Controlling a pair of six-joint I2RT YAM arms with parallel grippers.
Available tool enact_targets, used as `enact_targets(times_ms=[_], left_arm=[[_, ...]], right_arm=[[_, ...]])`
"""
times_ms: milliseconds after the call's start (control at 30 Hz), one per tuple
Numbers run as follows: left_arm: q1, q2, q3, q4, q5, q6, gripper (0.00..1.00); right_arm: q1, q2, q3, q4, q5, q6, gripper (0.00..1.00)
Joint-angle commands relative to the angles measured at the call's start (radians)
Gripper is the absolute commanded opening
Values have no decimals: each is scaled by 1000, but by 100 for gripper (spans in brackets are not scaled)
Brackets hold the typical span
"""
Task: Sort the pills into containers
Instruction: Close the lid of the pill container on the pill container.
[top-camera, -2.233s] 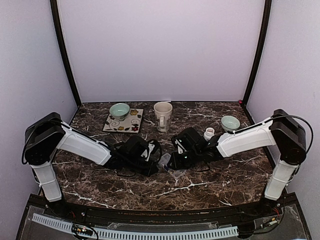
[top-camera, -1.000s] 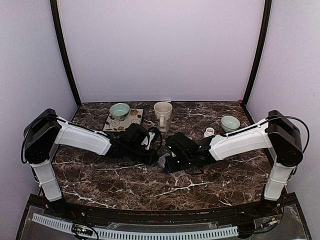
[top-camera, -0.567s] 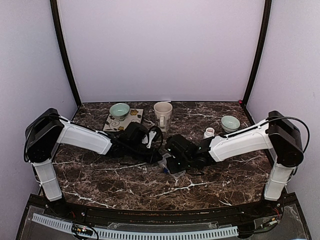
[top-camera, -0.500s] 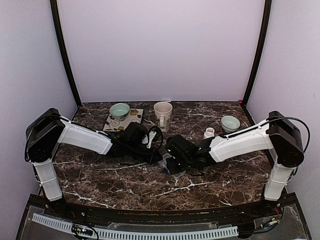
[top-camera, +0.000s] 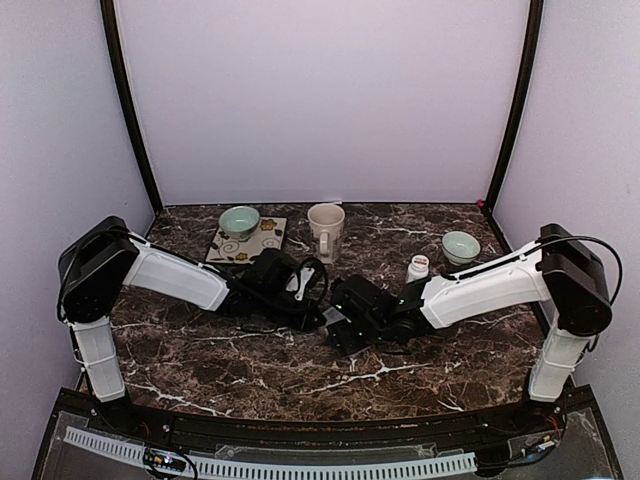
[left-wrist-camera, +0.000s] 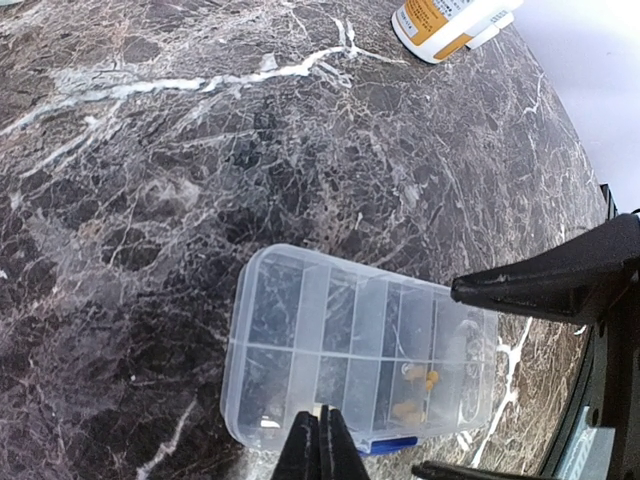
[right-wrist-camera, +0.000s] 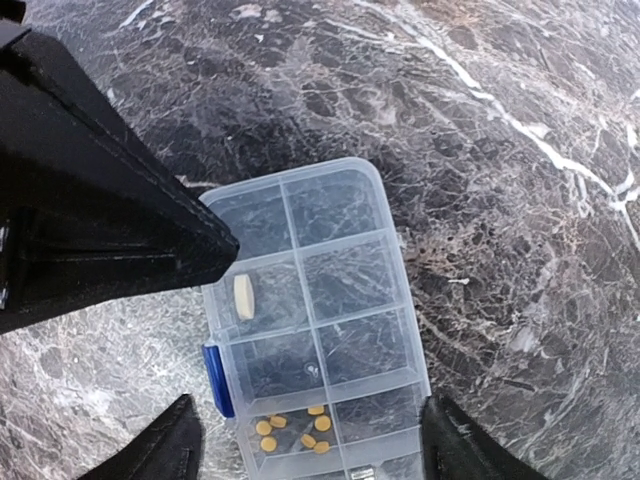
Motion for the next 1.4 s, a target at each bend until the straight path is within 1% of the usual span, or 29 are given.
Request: enact_targets(times_ms=[0, 33, 67, 333, 733, 1033, 1133, 1367], left_arm=[[8, 12, 25, -9, 17, -2, 0], [8, 15, 26, -12, 17, -2, 0], [9, 16, 29, -14, 18, -1, 0], [11, 22, 34, -23, 19, 0, 0], [13, 25, 29, -30, 20, 0, 0], [14, 26, 26, -32, 20, 0, 0], [14, 28, 26, -32, 21, 1, 0], [17, 28, 26, -35, 22, 0, 0]], right_arm=[[7, 1, -29, -33, 2, -27, 82], [8, 0, -29, -30, 5, -32, 92], [8, 3, -28, -30, 6, -38, 94], [7, 35, -14, -13, 4, -82, 95], [-17, 51, 0, 48, -45, -111, 93], [-40, 76, 2, 82, -66, -114, 89], [-48, 79, -2, 101, -74, -112, 87], [-55, 105, -3, 109, -88, -114, 78]])
